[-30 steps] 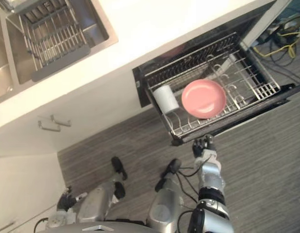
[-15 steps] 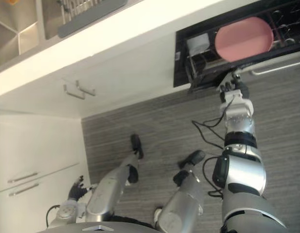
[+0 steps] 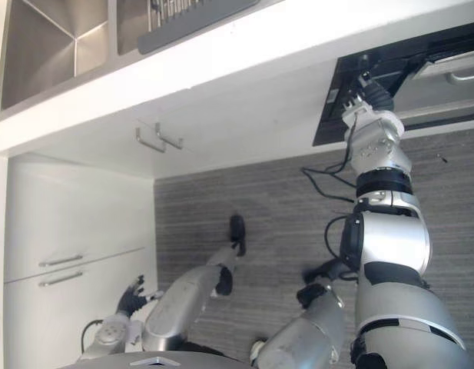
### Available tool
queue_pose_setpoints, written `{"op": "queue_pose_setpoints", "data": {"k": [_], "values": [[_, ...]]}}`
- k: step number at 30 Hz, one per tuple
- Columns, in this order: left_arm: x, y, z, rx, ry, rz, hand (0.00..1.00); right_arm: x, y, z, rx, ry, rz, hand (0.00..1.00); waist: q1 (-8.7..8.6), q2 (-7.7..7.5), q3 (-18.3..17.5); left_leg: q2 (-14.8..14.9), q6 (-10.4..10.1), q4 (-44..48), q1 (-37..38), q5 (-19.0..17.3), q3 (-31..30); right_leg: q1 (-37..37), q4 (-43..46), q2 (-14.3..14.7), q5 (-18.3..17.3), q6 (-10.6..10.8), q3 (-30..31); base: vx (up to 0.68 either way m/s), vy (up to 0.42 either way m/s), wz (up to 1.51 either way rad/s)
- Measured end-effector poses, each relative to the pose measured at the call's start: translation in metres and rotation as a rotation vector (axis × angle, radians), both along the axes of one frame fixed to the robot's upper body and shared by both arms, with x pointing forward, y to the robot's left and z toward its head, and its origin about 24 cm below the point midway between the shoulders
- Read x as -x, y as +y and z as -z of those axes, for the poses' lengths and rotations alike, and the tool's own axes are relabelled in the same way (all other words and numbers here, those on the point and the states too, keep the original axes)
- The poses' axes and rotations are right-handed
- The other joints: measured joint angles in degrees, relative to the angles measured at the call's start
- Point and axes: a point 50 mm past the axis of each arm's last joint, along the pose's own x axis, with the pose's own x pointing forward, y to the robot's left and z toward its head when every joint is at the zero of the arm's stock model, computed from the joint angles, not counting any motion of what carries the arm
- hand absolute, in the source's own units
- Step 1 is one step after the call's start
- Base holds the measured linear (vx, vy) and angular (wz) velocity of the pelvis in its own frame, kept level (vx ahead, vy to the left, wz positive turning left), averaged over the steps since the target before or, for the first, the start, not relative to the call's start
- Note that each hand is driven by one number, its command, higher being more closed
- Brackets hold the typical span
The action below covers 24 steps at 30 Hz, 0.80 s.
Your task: Walk over to the sink, pick up the cup, carry it to the dishwasher, place the cup inside the dishwasher, then close the dishwasher door
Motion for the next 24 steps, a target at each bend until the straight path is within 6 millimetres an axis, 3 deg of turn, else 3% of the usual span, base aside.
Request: {"op": "queue_pose_setpoints", "data": {"k": [9,14,17,20,22,23,24], "values": [[0.001,-0.004,-0.010,0.066,-0.088,0.005,0.00,0.001,-0.005,0.011,0.134,0.089,-0.042,0.00,-0.92,0.52,-0.4,0.6,0.8,0.0,3.0,0.0,-2.0,1.7,5.8,-1.0,-5.6,0.3,-0.3,0.08,-0.116,0.04],[0.010,-0.006,-0.010,0.133,-0.115,-0.051,0.00,0.004,-0.003,0.027,0.298,0.117,-0.043,0.00,-3.05,0.48,-0.4,1.2,2.0,0.0,6.7,-1.4,-1.8,6.0,5.1,0.0,-6.6,0.9,-1.1,0.06,-0.078,-0.02],[0.006,-0.006,-0.015,0.153,-0.151,-0.077,0.00,0.012,0.014,0.040,0.498,0.054,-0.084,0.00,-5.28,0.09,-0.1,1.5,1.9,0.0,8.1,-2.2,-1.5,7.8,4.2,0.2,-6.7,1.2,-1.4,0.04,-0.041,-0.04],[0.000,-0.002,-0.021,0.160,-0.200,-0.137,0.00,0.024,0.045,0.074,0.660,0.029,-0.079,0.00,-7.12,-1.02,0.8,2.3,1.6,0.0,9.9,-3.0,-0.9,9.8,2.8,1.6,-6.5,1.6,-1.3,0.05,-0.048,-0.13],[-0.002,0.005,-0.024,0.147,-0.229,-0.192,0.00,0.040,0.059,0.083,0.759,-0.042,-0.027,0.00,-7.62,-2.28,1.7,2.7,1.3,0.0,11.3,-3.5,-0.5,11.3,2.1,2.2,-6.4,1.6,-1.4,0.09,-0.067,-0.15],[0.000,0.012,-0.025,0.128,-0.243,-0.238,0.00,0.054,0.077,0.079,0.837,-0.160,0.008,0.00,-8.66,-3.82,2.8,3.2,1.1,-0.1,12.4,-4.0,-0.1,12.6,1.1,3.0,-6.3,1.7,-1.4,0.10,-0.071,-0.15],[0.000,0.014,-0.025,0.124,-0.245,-0.245,0.00,0.057,0.080,0.080,0.848,-0.178,0.014,0.00,-8.89,-4.13,3.0,3.3,1.1,-0.1,12.7,-4.1,-0.1,12.9,0.9,3.1,-6.3,1.8,-1.4,0.07,-0.053,-0.15]]}}
